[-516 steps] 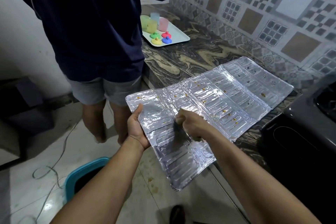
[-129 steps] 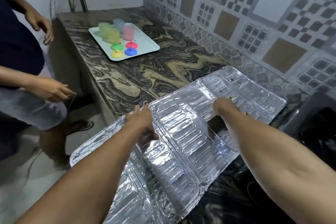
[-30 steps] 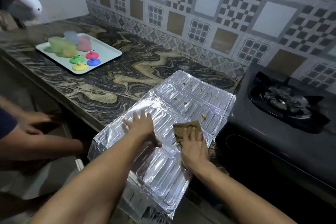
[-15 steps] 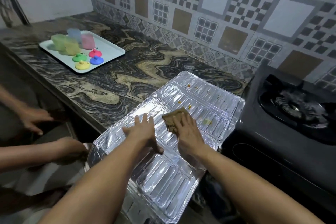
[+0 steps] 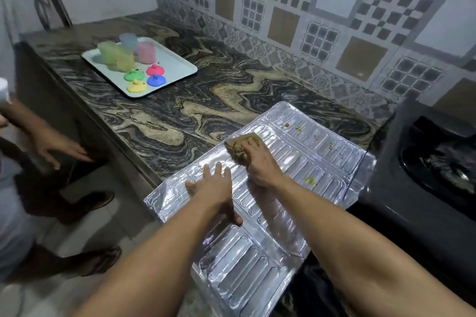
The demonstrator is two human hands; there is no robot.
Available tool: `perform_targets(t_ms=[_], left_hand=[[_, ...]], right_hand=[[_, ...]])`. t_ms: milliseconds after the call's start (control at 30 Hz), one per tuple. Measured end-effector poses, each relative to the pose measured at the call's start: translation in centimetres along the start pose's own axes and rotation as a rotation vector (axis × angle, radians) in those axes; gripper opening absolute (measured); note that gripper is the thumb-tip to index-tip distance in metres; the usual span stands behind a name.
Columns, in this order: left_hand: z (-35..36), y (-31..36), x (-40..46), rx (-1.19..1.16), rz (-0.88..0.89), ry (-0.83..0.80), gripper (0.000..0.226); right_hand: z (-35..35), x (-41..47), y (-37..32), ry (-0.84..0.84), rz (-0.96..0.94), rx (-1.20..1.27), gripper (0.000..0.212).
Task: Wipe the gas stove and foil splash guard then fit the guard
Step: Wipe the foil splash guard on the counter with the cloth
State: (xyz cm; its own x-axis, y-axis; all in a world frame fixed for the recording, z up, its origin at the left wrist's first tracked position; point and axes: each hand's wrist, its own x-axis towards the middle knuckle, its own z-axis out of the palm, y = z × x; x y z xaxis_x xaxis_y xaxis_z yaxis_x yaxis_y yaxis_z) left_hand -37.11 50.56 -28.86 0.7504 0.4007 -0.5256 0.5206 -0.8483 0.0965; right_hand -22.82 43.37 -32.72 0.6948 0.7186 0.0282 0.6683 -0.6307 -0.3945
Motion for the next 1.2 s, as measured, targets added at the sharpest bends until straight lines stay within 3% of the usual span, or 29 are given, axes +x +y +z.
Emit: perform_targets(t_ms=[67, 133, 267, 367, 533, 667, 700, 767, 833, 867, 933, 1000, 1100, 1200], left_hand=[[0.1, -0.1, 0.2, -0.004, 0.004, -0.001, 0.145], [0.2, -0.2, 0.3, -0.01, 0.001, -0.01, 0.146], [0.3, -0.1, 0.5, -0.009, -0.006, -0.01, 0.147], [0.0, -0.1, 0.4, -0.03, -0.009, -0.012, 0.146], [-0.3, 0.3, 0.3, -0.048, -0.028, -0.03, 0.147], [-0.6, 0.4, -0.2, -0.044, -0.026, -0.029, 0.146], [-0.6, 0.4, -0.3, -0.045, -0.025, -0.025, 0.145], [-0.7, 0.4, -0.5, -0.052, -0.025, -0.012, 0.142], [-0.8, 0.5, -0.6, -0.046, -0.027, -0.009, 0.142], [-0.7, 0.4, -0.6, -0.044, -0.027, -0.01, 0.142], [-0.6, 0.5, -0.6, -0.046, -0.025, -0.01, 0.142], [-0.6, 0.4, -0.5, -0.048, -0.028, -0.01, 0.143], [-0.6, 0.3, -0.4, -0.06, -0.028, -0.015, 0.145], [-0.4, 0.2, -0.4, -0.073, -0.028, -0.02, 0.144]], right_hand=[[-0.3, 0.9, 0.5, -0.022, -0.029, -0.086, 0.056], [-0.9, 2.0, 2.0, 0.008, 0.111, -0.056, 0.058], [-2.8, 2.8, 5.0, 0.187, 0.498, 0.013, 0.029], [-5.3, 2.0, 3.2, 0.285, 0.693, 0.273, 0.027], [-7.3, -0.9, 0.3, 0.423, 0.685, 0.895, 0.021], [-8.4, -3.8, 0.8, 0.626, 0.85, 0.601, 0.045], [-8.7, -4.6, 0.5, 0.669, 0.795, 0.544, 0.048], [-8.3, -5.9, 0.0, 0.691, 0.483, 0.38, 0.047], [-7.4, -6.8, -0.4, 0.563, 0.173, 0.262, 0.038], [-6.8, -6.9, -0.4, 0.418, 0.104, 0.208, 0.034], [-5.0, -6.8, -0.1, 0.077, 0.145, 0.055, 0.04], [-3.6, -6.7, -0.1, -0.151, 0.278, 0.0, 0.059], [-2.8, -6.3, 0.2, -0.213, 0.395, -0.017, 0.086], [-3.3, -6.4, 0.9, -0.177, 0.563, -0.03, 0.094]])
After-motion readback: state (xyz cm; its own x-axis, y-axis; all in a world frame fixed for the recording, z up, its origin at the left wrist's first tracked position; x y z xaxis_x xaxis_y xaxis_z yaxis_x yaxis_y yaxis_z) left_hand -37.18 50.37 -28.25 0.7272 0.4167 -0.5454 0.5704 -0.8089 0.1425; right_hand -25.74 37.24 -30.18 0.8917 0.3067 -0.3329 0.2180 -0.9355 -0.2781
